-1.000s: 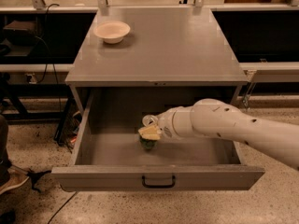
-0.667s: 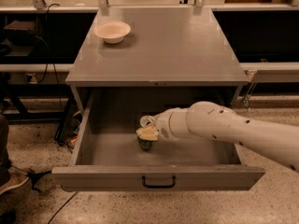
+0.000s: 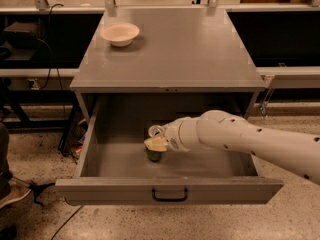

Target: Place green can into top drawer

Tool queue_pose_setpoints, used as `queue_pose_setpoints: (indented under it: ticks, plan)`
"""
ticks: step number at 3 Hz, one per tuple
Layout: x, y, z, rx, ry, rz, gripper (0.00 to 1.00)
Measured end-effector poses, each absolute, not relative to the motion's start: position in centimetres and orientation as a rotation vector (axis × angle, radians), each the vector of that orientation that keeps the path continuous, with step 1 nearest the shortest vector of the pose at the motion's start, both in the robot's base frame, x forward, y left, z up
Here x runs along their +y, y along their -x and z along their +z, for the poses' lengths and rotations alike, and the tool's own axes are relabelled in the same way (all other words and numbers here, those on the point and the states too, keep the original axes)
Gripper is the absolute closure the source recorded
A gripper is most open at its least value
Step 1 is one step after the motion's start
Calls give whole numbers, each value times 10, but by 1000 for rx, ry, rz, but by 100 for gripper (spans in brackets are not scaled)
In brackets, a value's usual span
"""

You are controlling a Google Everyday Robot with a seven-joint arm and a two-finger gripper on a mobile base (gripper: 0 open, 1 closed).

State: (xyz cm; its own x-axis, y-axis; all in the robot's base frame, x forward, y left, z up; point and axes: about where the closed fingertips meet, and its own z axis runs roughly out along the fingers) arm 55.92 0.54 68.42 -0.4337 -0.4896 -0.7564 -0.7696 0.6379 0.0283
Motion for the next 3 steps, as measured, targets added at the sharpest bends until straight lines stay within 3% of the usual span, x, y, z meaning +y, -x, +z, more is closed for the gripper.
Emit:
queue_pose_setpoints:
  ticks: [2,3]
  plan:
    - [8,-559,685,2115,983,485,30]
    - [8,-558,686,2110,984,483,1]
